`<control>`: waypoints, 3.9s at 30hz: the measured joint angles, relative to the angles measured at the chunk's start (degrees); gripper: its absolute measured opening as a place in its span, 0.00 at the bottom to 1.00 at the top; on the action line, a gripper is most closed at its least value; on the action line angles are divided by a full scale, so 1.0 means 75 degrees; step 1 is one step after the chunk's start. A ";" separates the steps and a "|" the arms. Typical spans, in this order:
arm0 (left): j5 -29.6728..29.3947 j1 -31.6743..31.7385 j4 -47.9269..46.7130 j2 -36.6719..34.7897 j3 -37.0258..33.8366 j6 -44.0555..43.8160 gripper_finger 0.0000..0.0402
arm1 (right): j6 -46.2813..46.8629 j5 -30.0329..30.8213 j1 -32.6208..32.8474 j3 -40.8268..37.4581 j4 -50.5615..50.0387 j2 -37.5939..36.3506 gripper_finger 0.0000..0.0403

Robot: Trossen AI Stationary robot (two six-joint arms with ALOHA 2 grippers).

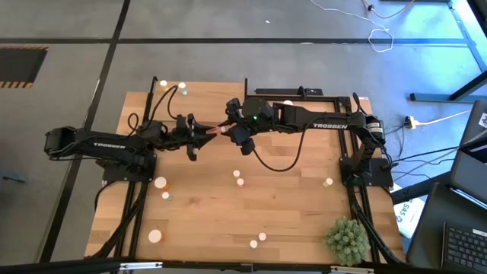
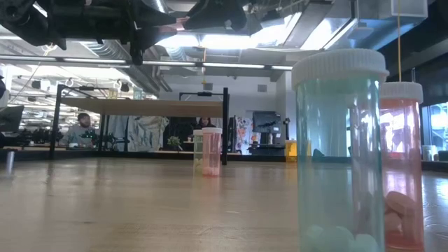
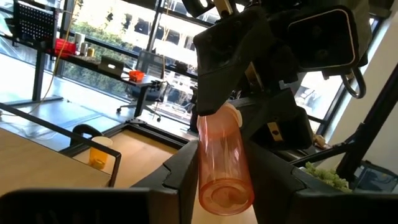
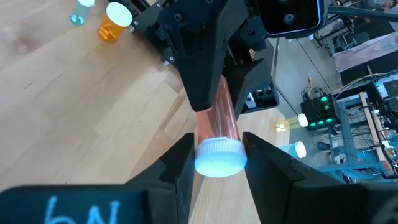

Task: Pick and place medicine bottles onto shelf by color
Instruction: Put the top right small red pill bottle on the shelf

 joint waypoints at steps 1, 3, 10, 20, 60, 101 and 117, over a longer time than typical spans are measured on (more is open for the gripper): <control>-0.0017 0.0000 -0.0004 0.0001 0.0000 -0.0007 0.31 | 0.0000 0.0000 0.0000 0.0000 0.0008 0.0000 0.31; -0.0131 0.0000 -0.0006 0.0003 0.0001 -0.0128 0.34 | 0.0000 0.0003 0.0000 0.0000 0.0012 0.0000 0.31; -0.0294 0.0003 -0.0006 0.0003 0.0003 -0.0348 0.37 | 0.0000 0.0017 -0.0003 0.0000 0.0006 0.0000 0.31; -0.0318 0.0003 -0.0003 0.0003 0.0000 -0.0327 0.37 | 0.0000 0.0012 -0.0003 0.0000 -0.0207 0.0000 0.31; -0.1218 0.0006 -0.4802 -0.1530 0.1580 0.1686 0.38 | 0.2741 0.0991 -0.0031 0.0006 -0.2890 -0.1700 0.31; -0.2748 0.0006 -1.0730 -0.1393 0.5103 0.1025 0.37 | 0.5823 0.0196 -0.1524 0.4683 -0.6659 0.1447 0.31; -0.2694 0.0006 -1.1105 -0.0746 0.5097 0.0591 0.37 | 0.6416 -0.0061 -0.1530 0.4686 -0.6565 0.2613 0.31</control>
